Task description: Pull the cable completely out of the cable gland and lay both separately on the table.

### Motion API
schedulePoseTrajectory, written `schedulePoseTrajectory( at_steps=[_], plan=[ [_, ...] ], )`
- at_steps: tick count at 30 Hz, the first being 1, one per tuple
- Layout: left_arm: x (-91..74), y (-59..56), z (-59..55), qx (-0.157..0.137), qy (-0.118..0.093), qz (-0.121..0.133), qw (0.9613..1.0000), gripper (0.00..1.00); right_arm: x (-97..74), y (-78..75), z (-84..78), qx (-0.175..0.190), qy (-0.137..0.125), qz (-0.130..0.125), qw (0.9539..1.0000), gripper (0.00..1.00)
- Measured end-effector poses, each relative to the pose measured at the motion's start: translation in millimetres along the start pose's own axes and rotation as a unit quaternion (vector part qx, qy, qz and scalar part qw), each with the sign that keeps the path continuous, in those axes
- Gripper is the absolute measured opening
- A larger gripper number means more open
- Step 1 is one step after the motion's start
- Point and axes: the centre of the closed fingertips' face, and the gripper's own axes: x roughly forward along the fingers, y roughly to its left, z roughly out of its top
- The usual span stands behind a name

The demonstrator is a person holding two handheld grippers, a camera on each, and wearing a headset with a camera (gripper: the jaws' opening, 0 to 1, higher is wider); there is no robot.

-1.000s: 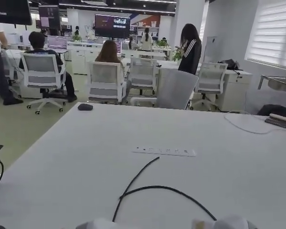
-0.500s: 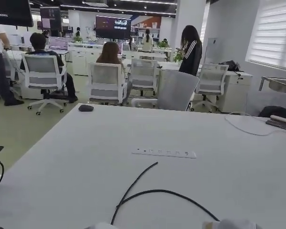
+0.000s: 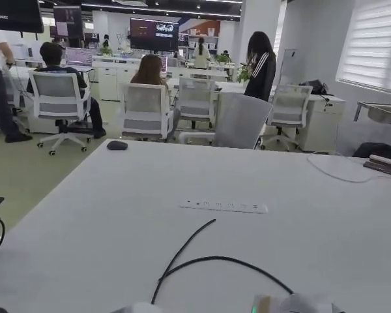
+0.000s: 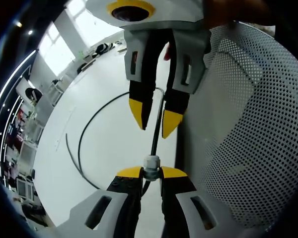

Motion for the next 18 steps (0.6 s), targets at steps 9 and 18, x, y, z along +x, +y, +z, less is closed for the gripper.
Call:
schedulePoseTrajectory(
  at_steps=[9, 18],
  plan=[
    [-0.6, 1.6, 3.5, 0.003, -0.007, 0.005, 1.0000, 0.14, 6.3, -0.1, 2.4, -0.033, 0.002, -0.004, 0.9995, 0.04],
    [-0.7, 4.4, 1.8, 0.005, -0.004, 0.009, 0.9999, 0.14, 3.2, -4.4, -4.5, -0.024, 0.004, -0.007, 0.9997, 0.03]
  ],
)
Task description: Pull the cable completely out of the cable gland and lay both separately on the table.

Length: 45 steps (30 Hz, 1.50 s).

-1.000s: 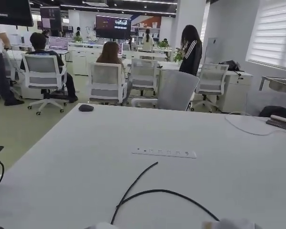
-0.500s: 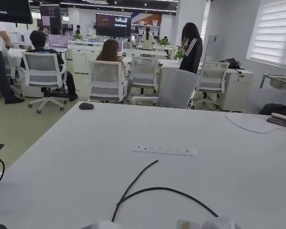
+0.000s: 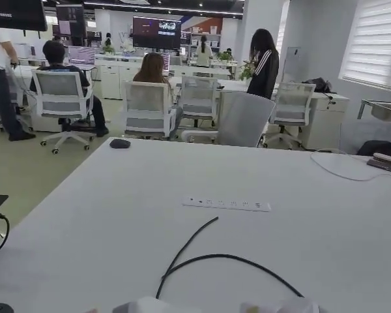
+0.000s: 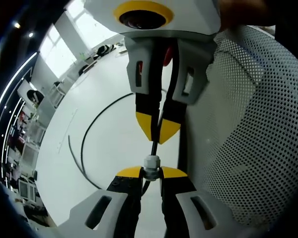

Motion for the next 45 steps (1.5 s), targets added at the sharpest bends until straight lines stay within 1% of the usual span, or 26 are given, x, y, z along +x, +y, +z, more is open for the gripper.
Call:
schedulePoseTrajectory(
  at_steps=[2, 5, 7, 9, 13, 15, 20, 27, 29, 30, 31, 32, 33, 34, 35, 36, 37, 39, 40, 41, 42, 43, 44, 45],
  plan=[
    [-0.4, 0.2, -0.1, 0.000, 0.001, 0.001, 1.0000, 0.14, -0.8, -1.5, -3.5, 0.004, 0.006, -0.003, 1.0000, 0.03],
    [-0.6, 1.6, -1.9, -0.001, 0.004, 0.004, 1.0000, 0.14, -4.1, -6.7, -12.1, 0.006, 0.021, -0.010, 0.9997, 0.03],
    [-1.2, 2.5, -2.1, -0.003, 0.004, 0.006, 1.0000, 0.14, -5.9, -9.1, -15.1, 0.008, 0.023, -0.012, 0.9996, 0.04],
    [-1.7, 2.6, -3.0, -0.004, 0.005, 0.006, 1.0000, 0.14, -9.6, -14.0, -24.4, 0.014, 0.034, -0.017, 0.9992, 0.04],
    [-1.4, 1.3, -4.5, -0.002, 0.008, 0.004, 1.0000, 0.14, -14.5, -21.3, -42.0, 0.016, 0.061, -0.025, 0.9977, 0.04],
    [-1.5, 1.1, -4.3, -0.002, 0.008, 0.004, 1.0000, 0.14, -16.9, -25.8, -48.5, 0.019, 0.068, -0.027, 0.9971, 0.04],
    [-1.5, 1.9, -3.8, -0.006, 0.006, 0.005, 1.0000, 0.14, -20.9, -32.7, -59.2, 0.026, 0.082, -0.033, 0.9958, 0.04],
    [-1.4, 1.7, -3.4, -0.009, 0.005, 0.003, 0.9999, 0.14, -19.7, -35.2, -71.4, 0.034, 0.105, -0.038, 0.9932, 0.04],
    [-1.4, 1.8, -3.1, -0.010, 0.004, 0.004, 0.9999, 0.14, -19.5, -35.3, -74.3, 0.047, 0.111, -0.037, 0.9920, 0.04],
    [-1.5, 1.5, -2.6, -0.010, 0.003, 0.003, 0.9999, 0.14, -19.1, -33.3, -74.9, 0.044, 0.114, -0.032, 0.9920, 0.05],
    [-1.2, 1.0, -3.2, -0.009, 0.005, 0.003, 0.9999, 0.14, -19.3, -27.0, -76.3, 0.004, 0.127, -0.009, 0.9918, 0.05],
    [-0.7, 0.3, -3.7, -0.007, 0.006, 0.001, 1.0000, 0.14, -19.3, -25.1, -76.4, 0.001, 0.132, -0.010, 0.9912, 0.06],
    [-0.3, -0.4, -4.9, -0.007, 0.009, -0.001, 0.9999, 0.14, -18.9, -23.3, -75.7, 0.010, 0.133, -0.009, 0.9910, 0.10],
    [0.1, -1.2, -5.4, -0.007, 0.010, -0.003, 0.9999, 0.14, -18.8, -22.0, -74.2, 0.009, 0.131, -0.005, 0.9913, 0.13],
    [0.4, -1.8, -6.3, -0.010, 0.011, -0.005, 0.9999, 0.14, -19.0, -21.6, -70.7, 0.008, 0.123, -0.003, 0.9923, 0.14],
    [0.3, -1.7, -6.2, -0.010, 0.011, -0.005, 0.9999, 0.14, -19.5, -23.0, -66.8, 0.019, 0.115, -0.005, 0.9931, 0.14],
    [0.1, -1.2, -6.1, -0.010, 0.010, -0.004, 0.9999, 0.14, -20.3, -22.9, -64.5, 0.021, 0.112, -0.004, 0.9934, 0.14],
    [0.0, -0.4, -4.7, -0.015, 0.006, -0.003, 0.9999, 0.14, -20.0, -21.6, -54.9, 0.020, 0.096, 0.000, 0.9952, 0.17],
    [-0.2, -0.5, -4.3, -0.015, 0.006, -0.003, 0.9999, 0.14, -17.9, -18.2, -42.8, 0.017, 0.072, 0.008, 0.9972, 0.18],
    [0.0, -0.7, -4.1, -0.015, 0.006, -0.003, 0.9999, 0.14, -17.2, -16.2, -36.1, 0.015, 0.059, 0.013, 0.9981, 0.19],
    [0.2, -1.2, -3.8, -0.015, 0.006, -0.004, 0.9999, 0.14, -16.3, -15.6, -28.9, 0.020, 0.044, 0.015, 0.9987, 0.19],
    [0.4, -1.5, -3.6, -0.014, 0.006, -0.005, 0.9999, 0.14, -15.5, -14.4, -24.7, 0.028, 0.036, 0.019, 0.9988, 0.19],
    [0.3, -1.4, -3.2, -0.013, 0.005, -0.004, 0.9999, 0.14, -13.5, -11.9, -17.2, 0.032, 0.021, 0.027, 0.9989, 0.19],
    [0.3, -1.3, -2.7, -0.012, 0.005, -0.004, 0.9999, 0.14, -12.1, -10.4, -12.5, 0.032, 0.013, 0.030, 0.9990, 0.20]
  ],
)
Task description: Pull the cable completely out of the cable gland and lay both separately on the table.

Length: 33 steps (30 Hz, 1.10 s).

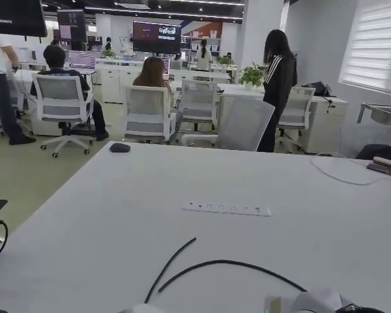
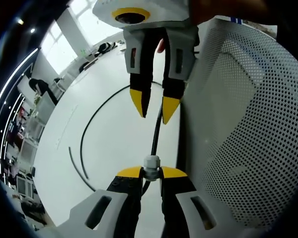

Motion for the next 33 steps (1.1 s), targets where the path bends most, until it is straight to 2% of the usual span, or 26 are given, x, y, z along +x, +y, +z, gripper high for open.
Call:
schedulePoseTrajectory(
  at_steps=[2, 6, 9, 11, 16, 20, 28, 33],
  plan=[
    [0.0, 0.2, 1.0, 0.000, -0.002, 0.000, 1.0000, 0.14, 3.9, 7.8, 13.2, -0.007, -0.019, 0.010, 0.9997, 0.20],
    [0.1, -0.1, 1.5, 0.002, -0.003, 0.001, 1.0000, 0.14, 13.6, 17.2, 23.6, -0.019, -0.027, 0.013, 0.9994, 0.18],
    [0.2, -1.7, 1.2, 0.004, -0.004, -0.002, 1.0000, 0.14, 18.4, 16.4, 21.3, -0.029, -0.018, 0.005, 0.9994, 0.13],
    [0.4, -1.9, 0.7, 0.006, -0.002, -0.001, 1.0000, 0.14, 17.8, 14.6, 15.8, -0.048, -0.003, 0.002, 0.9989, 0.05],
    [1.4, -1.8, 2.4, 0.003, -0.005, -0.003, 1.0000, 0.14, 17.3, 14.3, 14.7, -0.046, -0.009, 0.001, 0.9989, 0.04],
    [2.2, -1.7, 0.3, 0.004, 0.001, -0.003, 1.0000, 0.14, 14.8, 11.4, 6.0, -0.043, 0.003, -0.004, 0.9991, 0.04],
    [1.5, -1.4, 0.4, 0.002, -0.001, -0.003, 1.0000, 0.14, 6.0, 1.0, -15.0, -0.027, 0.027, -0.017, 0.9991, 0.04],
    [1.1, -1.5, -0.5, 0.005, 0.001, -0.003, 1.0000, 0.14, 1.8, -5.6, -33.6, -0.018, 0.056, -0.028, 0.9979, 0.04]
  ],
)
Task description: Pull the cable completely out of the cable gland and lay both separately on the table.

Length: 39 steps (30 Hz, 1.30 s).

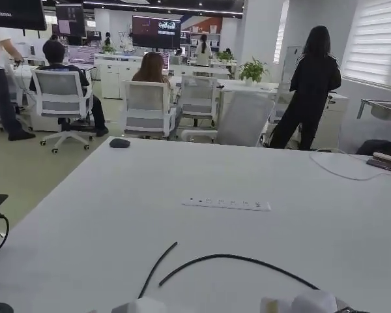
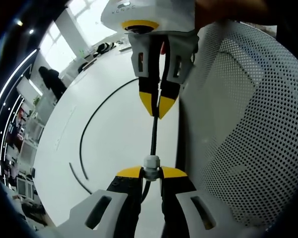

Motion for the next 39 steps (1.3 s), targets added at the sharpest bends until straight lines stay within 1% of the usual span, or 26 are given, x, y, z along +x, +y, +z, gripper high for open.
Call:
schedulePoseTrajectory(
  at_steps=[4, 11, 12, 13, 15, 17, 19, 21, 23, 24, 25, 26, 27, 29, 30, 33, 37, 39],
  plan=[
    [-0.4, 0.5, 0.7, -0.002, -0.002, 0.001, 1.0000, 0.14, -2.1, -4.2, -11.5, 0.010, 0.017, -0.006, 0.9998, 0.04],
    [-1.1, 1.7, 0.4, -0.004, -0.002, 0.003, 1.0000, 0.14, -2.8, -7.4, -26.3, 0.024, 0.040, -0.012, 0.9989, 0.04],
    [-1.0, 1.5, 0.5, -0.004, -0.002, 0.003, 1.0000, 0.14, -1.9, -8.2, -31.4, 0.029, 0.051, -0.015, 0.9981, 0.04],
    [-1.1, 1.5, 0.7, -0.005, -0.002, 0.003, 1.0000, 0.14, -1.3, -7.6, -32.8, 0.028, 0.055, -0.014, 0.9980, 0.04],
    [-1.3, 1.2, 1.3, -0.005, -0.003, 0.002, 1.0000, 0.14, -0.5, -5.8, -34.1, 0.036, 0.060, -0.010, 0.9975, 0.05],
    [-1.4, 1.3, 0.9, -0.003, -0.003, 0.003, 1.0000, 0.14, 0.1, -5.7, -34.9, 0.037, 0.064, -0.010, 0.9972, 0.08],
    [-1.6, 1.3, 0.2, -0.004, -0.001, 0.003, 1.0000, 0.14, -0.6, -8.1, -34.8, 0.027, 0.069, -0.017, 0.9971, 0.16],
    [-1.5, 1.0, -0.3, -0.001, 0.000, 0.002, 1.0000, 0.14, -1.1, -8.1, -29.2, 0.022, 0.061, -0.018, 0.9977, 0.22],
    [-1.5, 0.7, -0.1, 0.000, 0.001, 0.002, 1.0000, 0.14, 0.2, -2.4, -16.3, 0.030, 0.035, -0.005, 0.9989, 0.21],
    [-1.5, 0.3, 0.4, -0.001, 0.000, 0.001, 1.0000, 0.14, 1.8, 2.7, -5.4, 0.033, 0.013, 0.005, 0.9994, 0.21],
    [-1.4, 0.2, 1.2, 0.000, -0.001, 0.002, 1.0000, 0.14, 2.5, 5.9, 2.2, 0.034, -0.001, 0.010, 0.9994, 0.21],
    [-1.3, 0.1, 1.4, 0.001, -0.001, 0.002, 1.0000, 0.14, 3.2, 12.8, 14.0, 0.039, -0.021, 0.023, 0.9988, 0.21],
    [-1.0, -0.3, 1.4, 0.002, 0.000, 0.001, 1.0000, 0.14, 3.7, 16.4, 21.6, 0.044, -0.035, 0.029, 0.9980, 0.21],
    [-1.0, -0.5, 1.5, 0.005, 0.000, 0.002, 1.0000, 0.14, 5.6, 20.6, 38.2, 0.048, -0.062, 0.035, 0.9963, 0.21],
    [-1.0, -0.3, 1.7, 0.006, -0.001, 0.002, 1.0000, 0.14, 6.1, 22.0, 42.9, 0.047, -0.068, 0.036, 0.9959, 0.21],
    [-1.8, 1.1, 3.8, 0.008, -0.006, 0.006, 0.9999, 0.14, 11.3, 24.3, 50.4, 0.023, -0.067, 0.032, 0.9970, 0.21],
    [-2.0, 0.9, 5.2, 0.010, -0.009, 0.007, 0.9999, 0.14, 16.6, 27.3, 48.6, 0.008, -0.065, 0.033, 0.9973, 0.14],
    [-1.0, -1.0, 4.9, 0.010, -0.008, 0.004, 0.9999, 0.14, 17.7, 25.7, 42.7, -0.003, -0.053, 0.029, 0.9982, 0.09]
  ],
)
